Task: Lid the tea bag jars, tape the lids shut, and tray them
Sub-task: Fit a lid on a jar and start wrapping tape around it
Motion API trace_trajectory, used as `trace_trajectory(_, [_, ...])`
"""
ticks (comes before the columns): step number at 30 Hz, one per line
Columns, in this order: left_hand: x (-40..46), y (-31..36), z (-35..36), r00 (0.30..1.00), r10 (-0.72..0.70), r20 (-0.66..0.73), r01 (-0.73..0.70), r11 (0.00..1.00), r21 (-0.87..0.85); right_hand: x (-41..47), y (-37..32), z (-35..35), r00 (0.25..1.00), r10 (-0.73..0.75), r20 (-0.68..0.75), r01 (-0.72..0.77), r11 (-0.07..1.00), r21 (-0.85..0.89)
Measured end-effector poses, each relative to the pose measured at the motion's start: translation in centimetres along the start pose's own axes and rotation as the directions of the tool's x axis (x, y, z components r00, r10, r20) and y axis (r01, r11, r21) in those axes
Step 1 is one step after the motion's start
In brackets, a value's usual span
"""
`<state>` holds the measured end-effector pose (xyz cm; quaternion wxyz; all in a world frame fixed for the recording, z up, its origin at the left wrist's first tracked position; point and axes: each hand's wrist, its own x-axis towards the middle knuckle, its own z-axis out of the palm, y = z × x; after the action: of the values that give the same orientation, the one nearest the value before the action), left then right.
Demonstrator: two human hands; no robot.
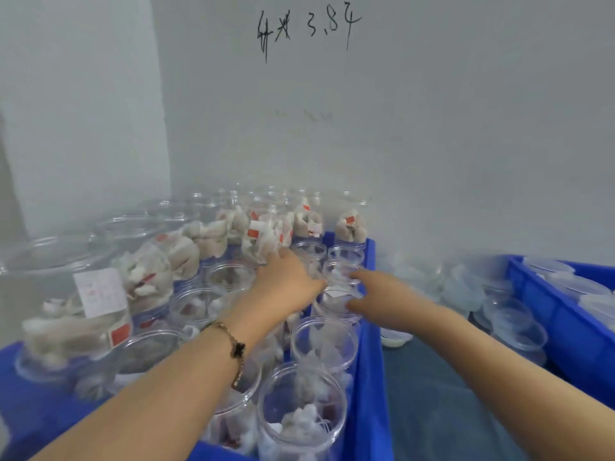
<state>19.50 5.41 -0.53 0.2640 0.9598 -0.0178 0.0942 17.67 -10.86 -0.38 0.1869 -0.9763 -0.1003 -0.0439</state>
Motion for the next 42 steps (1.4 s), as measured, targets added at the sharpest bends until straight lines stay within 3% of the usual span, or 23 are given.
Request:
trace_trajectory(3, [3.0, -1.8, -0.7, 0.994, -0.107, -0.031, 0.103, 0.988, -0.111, 2.4, -0.8, 0.4, 1.000, 0.010, 0.011, -0.011, 0.994, 0.105])
trace_trajectory(5, [5.1, -2.8, -1.1, 0.985, -0.158, -0.073, 0.151, 0.985, -0.085, 3.8, -1.1, 0.6, 1.000, -0.001, 0.001, 0.000, 0.991, 0.132])
trace_trajectory(11, [9.8, -4.5, -1.4, 0.911, -0.107, -0.399, 0.115, 0.993, -0.002, 6.1, -1.8, 2.0, 0.997, -0.073, -0.034, 0.078, 0.983, 0.164])
trace_trajectory(13, [11.1, -5.0, -1.0, 0.887, -0.142, -0.439, 0.142, 0.989, -0.032, 6.0, -1.9, 2.5, 0.994, -0.102, -0.049, 0.110, 0.978, 0.175])
trace_trajectory(17, [13.1, -5.7, 0.2, 0.865, -0.290, -0.409, 0.229, 0.954, -0.191, 5.4, -2.2, 2.4, 0.959, -0.234, -0.160, 0.247, 0.967, 0.067])
trace_trajectory(23, [12.0, -4.2, 0.8, 0.846, -0.224, -0.484, 0.178, 0.974, -0.140, 4.1, -2.3, 1.6, 0.944, -0.269, -0.193, 0.302, 0.938, 0.171])
trace_trajectory(28, [8.1, 1.4, -0.3, 0.880, -0.091, -0.466, -0.009, 0.978, -0.209, 2.8, -1.5, 0.1, 0.956, -0.150, -0.251, 0.200, 0.962, 0.185])
trace_trajectory(34, [2.2, 10.8, -0.2, 0.915, 0.032, -0.401, -0.165, 0.939, -0.302, -1.1, 1.5, -1.9, 0.915, -0.006, -0.403, 0.116, 0.962, 0.247])
trace_trajectory(38, [-1.5, 15.4, 1.5, 0.941, 0.079, -0.329, -0.203, 0.910, -0.362, -3.9, 4.1, -2.6, 0.844, 0.149, -0.516, 0.145, 0.861, 0.487])
trace_trajectory(42, [-4.6, 17.1, 5.5, 0.967, 0.083, -0.243, -0.181, 0.890, -0.418, -6.5, 7.5, -2.1, 0.832, 0.157, -0.532, 0.057, 0.930, 0.364])
